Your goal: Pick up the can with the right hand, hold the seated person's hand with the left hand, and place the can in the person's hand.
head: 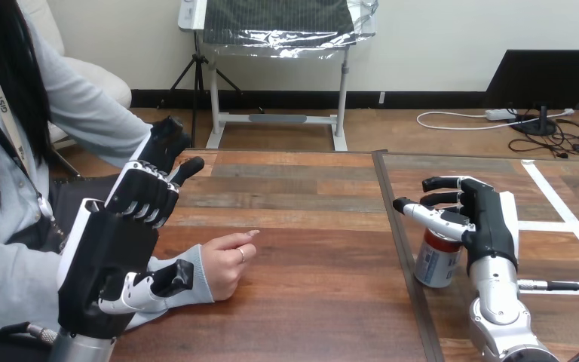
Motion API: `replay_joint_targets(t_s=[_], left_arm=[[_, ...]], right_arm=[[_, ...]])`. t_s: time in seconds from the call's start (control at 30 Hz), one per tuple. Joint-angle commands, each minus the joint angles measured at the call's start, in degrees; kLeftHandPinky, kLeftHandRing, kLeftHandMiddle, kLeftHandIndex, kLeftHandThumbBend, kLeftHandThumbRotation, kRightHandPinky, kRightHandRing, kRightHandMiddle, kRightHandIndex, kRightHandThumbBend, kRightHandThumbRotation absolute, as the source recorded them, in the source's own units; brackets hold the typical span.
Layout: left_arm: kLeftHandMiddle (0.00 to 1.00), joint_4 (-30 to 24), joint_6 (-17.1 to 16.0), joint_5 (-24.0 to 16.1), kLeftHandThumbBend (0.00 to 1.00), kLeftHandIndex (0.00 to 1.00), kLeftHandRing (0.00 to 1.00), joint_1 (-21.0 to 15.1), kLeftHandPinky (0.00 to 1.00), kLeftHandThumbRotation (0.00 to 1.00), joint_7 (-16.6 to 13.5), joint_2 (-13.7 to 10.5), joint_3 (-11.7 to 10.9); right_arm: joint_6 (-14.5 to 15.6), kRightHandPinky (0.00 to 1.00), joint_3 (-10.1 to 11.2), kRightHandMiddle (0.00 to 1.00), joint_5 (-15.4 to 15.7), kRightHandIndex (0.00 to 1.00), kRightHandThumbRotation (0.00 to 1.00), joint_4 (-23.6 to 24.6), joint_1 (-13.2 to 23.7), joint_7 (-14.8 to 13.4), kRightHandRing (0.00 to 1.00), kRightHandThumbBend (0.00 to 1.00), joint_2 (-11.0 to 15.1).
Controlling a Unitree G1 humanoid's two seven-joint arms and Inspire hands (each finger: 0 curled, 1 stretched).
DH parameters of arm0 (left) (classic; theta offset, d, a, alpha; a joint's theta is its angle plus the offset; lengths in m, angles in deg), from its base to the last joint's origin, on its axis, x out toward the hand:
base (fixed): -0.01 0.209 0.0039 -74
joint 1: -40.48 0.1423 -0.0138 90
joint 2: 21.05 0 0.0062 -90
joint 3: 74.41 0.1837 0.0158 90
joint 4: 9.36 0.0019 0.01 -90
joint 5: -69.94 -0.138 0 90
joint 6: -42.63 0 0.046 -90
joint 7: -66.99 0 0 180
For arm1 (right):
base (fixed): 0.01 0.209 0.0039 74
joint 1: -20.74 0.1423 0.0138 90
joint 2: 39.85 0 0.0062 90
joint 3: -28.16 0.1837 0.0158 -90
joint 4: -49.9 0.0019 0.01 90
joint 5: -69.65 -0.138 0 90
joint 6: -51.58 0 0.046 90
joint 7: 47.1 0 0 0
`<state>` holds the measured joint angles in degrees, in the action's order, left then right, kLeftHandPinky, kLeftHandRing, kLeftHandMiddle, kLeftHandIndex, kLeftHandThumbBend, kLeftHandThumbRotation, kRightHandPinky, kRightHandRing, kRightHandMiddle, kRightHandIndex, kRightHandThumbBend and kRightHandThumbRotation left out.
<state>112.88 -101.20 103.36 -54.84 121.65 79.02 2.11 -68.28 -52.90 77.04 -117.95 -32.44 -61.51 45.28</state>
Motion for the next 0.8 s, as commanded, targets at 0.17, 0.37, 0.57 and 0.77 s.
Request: replay_joint_targets(t_s=[0.17, 0.37, 0.57, 0.77], left_arm=[[0.98, -0.2, -0.3, -0.1, 1.00, 0.94, 0.98, -3.1, 0.91, 0.49, -0.4, 0.2, -0.1], [0.98, 0.2, -0.3, 0.2, 1.00, 0.94, 0.98, -3.4, 0.91, 0.49, -0.2, 0.3, -0.2], [0.98, 0.9, -1.1, 0.1, 1.00, 0.94, 0.98, -3.8, 0.91, 0.49, -0.1, 0.3, -0.5], [0.98, 1.2, -1.0, 0.3, 1.00, 0.94, 0.97, -3.9, 0.90, 0.50, 0.2, 0.2, -0.5]], right_arm=[[-0.5, 0.52, -1.3, 0.66, 0.9, 0.68, 0.00, 2.3, 1.7, 0.6, 0.59, 0.94, 0.5], [-0.4, 0.58, -1.3, 0.69, 0.7, 0.72, 0.00, 2.4, 1.6, 1.9, 0.64, 0.95, 0.6], [0.0, 0.67, -1.5, 0.75, 0.6, 0.78, 0.03, 2.2, 1.4, 2.8, 0.72, 0.94, 0.9], [0.7, 0.71, -2.2, 0.78, 1.1, 0.82, 0.13, 2.2, 1.2, 2.9, 0.75, 0.98, 1.2]])
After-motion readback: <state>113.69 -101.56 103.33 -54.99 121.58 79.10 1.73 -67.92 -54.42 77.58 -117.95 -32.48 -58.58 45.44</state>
